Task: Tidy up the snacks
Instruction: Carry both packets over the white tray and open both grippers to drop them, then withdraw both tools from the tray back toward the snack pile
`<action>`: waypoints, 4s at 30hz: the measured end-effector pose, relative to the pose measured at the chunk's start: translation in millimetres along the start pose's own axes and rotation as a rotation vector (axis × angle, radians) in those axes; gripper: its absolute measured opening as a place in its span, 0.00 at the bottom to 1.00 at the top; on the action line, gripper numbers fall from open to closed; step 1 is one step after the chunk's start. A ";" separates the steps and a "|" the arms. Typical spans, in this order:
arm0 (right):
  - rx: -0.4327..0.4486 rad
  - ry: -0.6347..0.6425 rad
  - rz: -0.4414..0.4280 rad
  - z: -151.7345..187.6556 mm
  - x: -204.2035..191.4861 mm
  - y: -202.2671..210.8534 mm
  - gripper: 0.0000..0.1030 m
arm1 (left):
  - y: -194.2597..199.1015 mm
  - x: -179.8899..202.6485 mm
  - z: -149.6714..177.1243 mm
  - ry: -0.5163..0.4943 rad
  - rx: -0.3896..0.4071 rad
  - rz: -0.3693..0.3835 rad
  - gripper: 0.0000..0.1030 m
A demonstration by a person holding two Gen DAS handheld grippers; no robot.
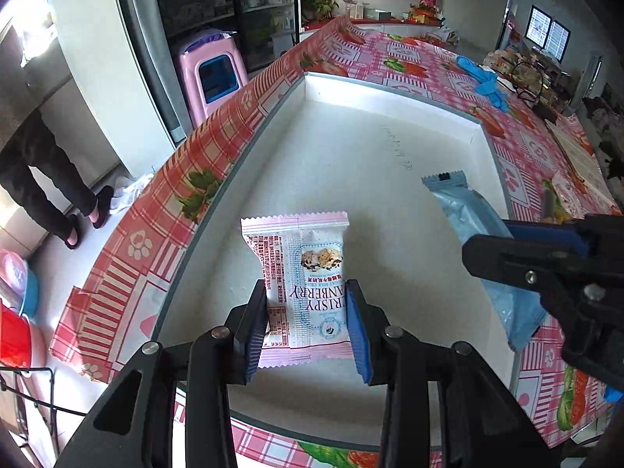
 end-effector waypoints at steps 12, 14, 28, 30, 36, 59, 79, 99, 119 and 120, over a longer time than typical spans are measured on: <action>-0.033 0.004 0.037 -3.0 7.8 -10.2 0.24 | 0.3 1.9 1.9 -0.025 0.020 -0.019 0.55; -0.035 -0.005 0.031 -2.6 9.5 -9.0 0.35 | 6.4 2.7 1.0 -0.024 0.049 -0.028 0.78; 0.080 -0.088 0.130 32.4 55.6 52.3 1.00 | 57.7 33.7 -7.2 -0.068 0.185 -0.015 0.82; 0.102 -0.115 0.153 43.5 69.1 64.7 1.00 | 60.9 47.4 -5.9 -0.097 0.181 0.002 0.82; 0.156 -0.278 0.244 100.6 130.5 93.7 1.00 | 61.8 109.5 13.4 -0.224 0.122 0.067 0.83; 0.253 -0.464 0.525 248.5 220.8 118.9 1.00 | 82.8 248.8 79.2 -0.575 0.145 -0.067 0.84; 0.257 -0.462 0.526 249.2 220.3 119.3 1.00 | 78.4 243.5 75.9 -0.547 0.107 -0.059 0.84; 0.258 -0.463 0.526 249.3 220.3 119.5 1.00 | 77.9 233.7 68.3 -0.465 0.025 0.028 0.84; 0.248 -0.468 0.522 248.9 221.7 118.8 1.00 | 76.2 230.2 69.0 -0.461 0.020 0.021 0.84; 0.237 -0.473 0.518 247.6 222.7 118.8 1.00 | 76.1 230.1 69.0 -0.461 0.020 0.020 0.84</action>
Point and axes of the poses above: each gripper's, at about its wrist camera, not at the fingertips, and y roughly against the way its jaws point, x to its right, z to its underside, the point moved 2 cm from there along -y, roughly the way its jaws point, and after that the axes turned 5 degrees about -z, right-handed, at the moved point
